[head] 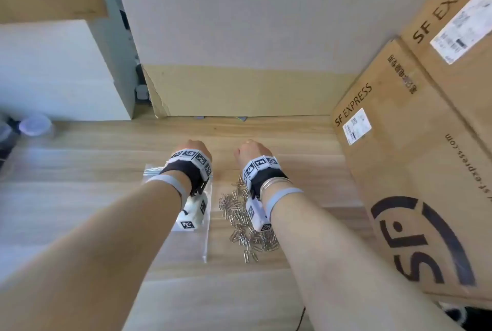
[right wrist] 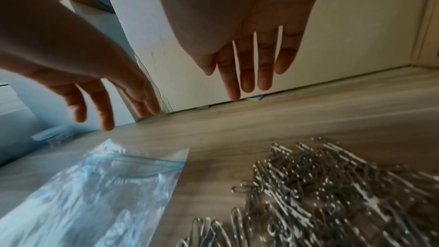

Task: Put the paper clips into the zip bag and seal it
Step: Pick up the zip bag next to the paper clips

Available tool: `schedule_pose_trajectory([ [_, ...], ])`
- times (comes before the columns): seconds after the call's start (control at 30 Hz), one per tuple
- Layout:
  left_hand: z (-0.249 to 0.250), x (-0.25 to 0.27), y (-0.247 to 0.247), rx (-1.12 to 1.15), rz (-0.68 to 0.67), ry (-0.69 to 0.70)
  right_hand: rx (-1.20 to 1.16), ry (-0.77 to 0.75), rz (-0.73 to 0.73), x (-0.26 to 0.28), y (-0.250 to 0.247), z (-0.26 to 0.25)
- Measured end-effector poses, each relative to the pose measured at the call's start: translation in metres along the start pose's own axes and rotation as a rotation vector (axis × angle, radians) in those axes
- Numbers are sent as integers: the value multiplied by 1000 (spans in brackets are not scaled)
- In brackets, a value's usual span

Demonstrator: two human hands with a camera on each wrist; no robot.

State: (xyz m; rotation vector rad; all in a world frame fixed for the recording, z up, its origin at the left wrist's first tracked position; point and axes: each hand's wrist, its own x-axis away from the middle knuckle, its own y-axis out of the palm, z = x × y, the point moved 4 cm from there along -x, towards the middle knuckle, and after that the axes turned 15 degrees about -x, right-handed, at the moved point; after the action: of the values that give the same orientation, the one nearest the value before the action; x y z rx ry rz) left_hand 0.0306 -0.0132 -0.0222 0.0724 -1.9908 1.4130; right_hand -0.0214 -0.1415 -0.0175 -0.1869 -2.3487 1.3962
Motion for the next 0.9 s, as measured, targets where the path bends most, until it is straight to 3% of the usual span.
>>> schedule_pose_trajectory([
  [0.13,-16,-12,27,-189,-198,14,-27,39,-111,-10,21,12],
  [0.4,-20,-37,35,52,-192,-75,-143,-97,-234,-32,41,21],
  [0.5,-11,-44,27,51,-214,42,-247,-70,-268,-38,44,22],
  [0.67,6,-40,8,67,-37,230,-353,40,-390,-44,49,20],
  [0.8,9,-34,8,116,25,356,-443,179,-371,-41,54,26],
  [0.9,6,-26,9,116,76,450,-479,190,-356,-34,52,30],
])
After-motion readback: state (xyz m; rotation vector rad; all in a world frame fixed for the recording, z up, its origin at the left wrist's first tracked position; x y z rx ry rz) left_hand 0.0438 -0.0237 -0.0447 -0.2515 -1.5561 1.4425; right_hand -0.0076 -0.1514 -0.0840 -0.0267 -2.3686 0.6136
